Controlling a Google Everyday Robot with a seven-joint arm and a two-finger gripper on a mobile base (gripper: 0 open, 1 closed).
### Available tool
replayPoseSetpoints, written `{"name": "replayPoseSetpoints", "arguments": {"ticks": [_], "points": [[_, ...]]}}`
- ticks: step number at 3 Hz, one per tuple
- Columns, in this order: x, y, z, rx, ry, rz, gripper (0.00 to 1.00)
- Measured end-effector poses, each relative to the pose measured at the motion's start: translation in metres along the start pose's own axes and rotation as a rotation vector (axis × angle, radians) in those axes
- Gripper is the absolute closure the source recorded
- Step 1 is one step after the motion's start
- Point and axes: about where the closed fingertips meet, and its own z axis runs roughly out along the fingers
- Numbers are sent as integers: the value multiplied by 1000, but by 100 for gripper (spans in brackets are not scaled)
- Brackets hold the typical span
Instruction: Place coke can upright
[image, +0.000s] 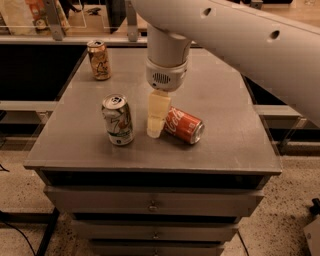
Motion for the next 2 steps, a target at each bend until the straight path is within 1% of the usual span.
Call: {"name": "replayPoseSetpoints", "arguments": {"ticks": [1,2], "points": [[0,-1,0,6,-1,19,0],[3,-9,2,7,-6,81,0]]}}
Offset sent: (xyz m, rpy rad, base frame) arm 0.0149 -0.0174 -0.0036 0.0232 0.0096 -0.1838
